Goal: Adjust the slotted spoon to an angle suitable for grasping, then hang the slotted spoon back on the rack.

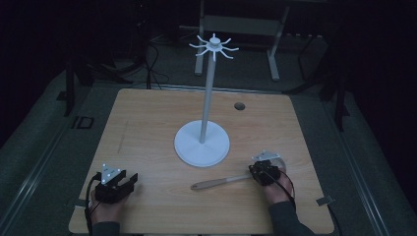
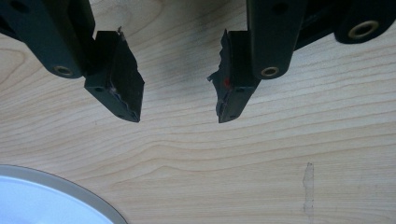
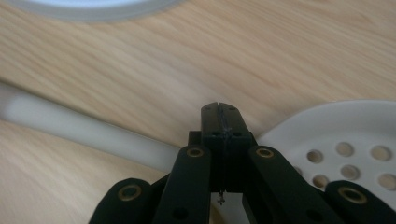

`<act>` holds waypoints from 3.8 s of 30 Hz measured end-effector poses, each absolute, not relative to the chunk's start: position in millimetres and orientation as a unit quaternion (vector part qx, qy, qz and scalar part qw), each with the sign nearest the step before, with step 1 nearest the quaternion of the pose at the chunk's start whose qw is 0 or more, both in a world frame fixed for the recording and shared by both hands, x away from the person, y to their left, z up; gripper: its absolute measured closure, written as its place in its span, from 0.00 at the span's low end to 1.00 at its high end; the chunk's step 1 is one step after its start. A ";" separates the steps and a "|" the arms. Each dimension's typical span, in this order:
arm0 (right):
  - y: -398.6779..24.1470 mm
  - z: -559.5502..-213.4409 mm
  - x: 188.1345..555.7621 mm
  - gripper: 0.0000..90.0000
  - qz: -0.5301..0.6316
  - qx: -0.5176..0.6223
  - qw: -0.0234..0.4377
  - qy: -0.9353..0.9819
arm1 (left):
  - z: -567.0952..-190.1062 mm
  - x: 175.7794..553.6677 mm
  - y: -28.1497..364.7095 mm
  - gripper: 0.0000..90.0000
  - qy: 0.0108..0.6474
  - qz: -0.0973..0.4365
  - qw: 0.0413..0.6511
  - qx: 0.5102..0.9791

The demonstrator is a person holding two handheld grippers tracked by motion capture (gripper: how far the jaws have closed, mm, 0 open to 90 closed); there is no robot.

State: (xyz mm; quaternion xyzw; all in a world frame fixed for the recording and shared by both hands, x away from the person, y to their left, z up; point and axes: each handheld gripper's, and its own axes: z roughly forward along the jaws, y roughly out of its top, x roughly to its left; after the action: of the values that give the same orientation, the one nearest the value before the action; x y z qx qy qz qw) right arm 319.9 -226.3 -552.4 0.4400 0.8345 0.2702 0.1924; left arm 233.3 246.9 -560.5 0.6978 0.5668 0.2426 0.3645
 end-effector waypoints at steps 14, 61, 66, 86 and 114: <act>-269.4 -549.6 299.2 1.00 0.260 0.484 0.205 0.810 | -560.1 233.1 246.7 0.57 0.566 0.244 0.365 0.698; -240.9 -470.2 312.1 0.81 0.327 0.315 0.236 0.859 | -560.1 236.9 245.5 0.57 0.565 0.245 0.365 0.698; -235.5 -465.4 316.2 0.78 0.313 0.285 0.225 0.878 | -560.5 237.2 244.5 0.57 0.564 0.246 0.363 0.700; -217.0 -471.8 327.4 0.66 0.233 0.207 0.185 0.932 | -559.9 236.3 244.3 0.57 0.561 0.247 0.361 0.703; -191.7 -514.0 319.5 0.63 0.199 0.119 0.077 0.970 | -560.1 236.5 244.4 0.57 0.562 0.246 0.358 0.704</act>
State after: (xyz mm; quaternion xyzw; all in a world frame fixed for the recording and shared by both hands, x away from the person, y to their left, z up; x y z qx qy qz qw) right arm 319.5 -191.7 -514.0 0.1186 0.9698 0.1990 0.0766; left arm 236.5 244.4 -560.1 0.7038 0.5621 0.2464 0.3577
